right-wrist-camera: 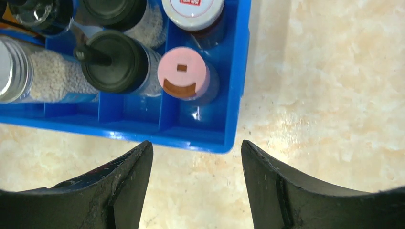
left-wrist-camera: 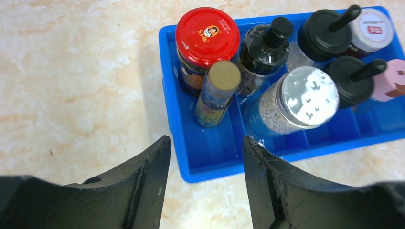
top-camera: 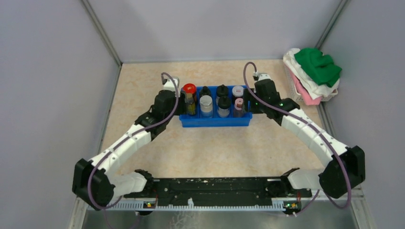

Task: Organize the condiment bottles
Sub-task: Place the bottle in the storage box, then move the storage box to the center of the board.

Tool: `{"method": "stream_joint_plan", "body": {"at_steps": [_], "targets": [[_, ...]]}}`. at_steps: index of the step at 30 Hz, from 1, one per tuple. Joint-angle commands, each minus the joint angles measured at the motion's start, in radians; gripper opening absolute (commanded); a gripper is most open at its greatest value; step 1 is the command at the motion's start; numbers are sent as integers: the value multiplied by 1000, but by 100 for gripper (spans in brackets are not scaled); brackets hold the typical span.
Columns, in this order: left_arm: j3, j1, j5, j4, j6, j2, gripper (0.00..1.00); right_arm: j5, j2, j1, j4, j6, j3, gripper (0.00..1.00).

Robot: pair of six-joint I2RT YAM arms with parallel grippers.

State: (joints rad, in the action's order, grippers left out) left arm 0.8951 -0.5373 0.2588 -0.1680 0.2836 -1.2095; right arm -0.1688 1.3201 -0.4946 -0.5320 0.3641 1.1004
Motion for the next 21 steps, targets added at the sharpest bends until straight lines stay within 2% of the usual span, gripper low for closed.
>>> {"method": "stream_joint_plan", "body": {"at_steps": [1,4,6,7,17,21], "targets": [[-64,-4,-2,-65,46,147,63,-18,-144,-4,-26,17,-85,67],[-117,-7,-26,-94,72,249,64,-15,-253,-4,-27,23,-174,67],[-150,-23,-52,-87,88,313,77,-11,-320,-4,-20,29,-228,67],[-155,-32,-71,-94,101,342,98,-7,-349,-4,-18,38,-250,67],[-216,-76,-126,-145,205,452,99,11,-514,-24,-78,108,-336,67],[-230,-89,-84,-164,244,421,99,19,-487,-25,-87,128,-334,66]]}}
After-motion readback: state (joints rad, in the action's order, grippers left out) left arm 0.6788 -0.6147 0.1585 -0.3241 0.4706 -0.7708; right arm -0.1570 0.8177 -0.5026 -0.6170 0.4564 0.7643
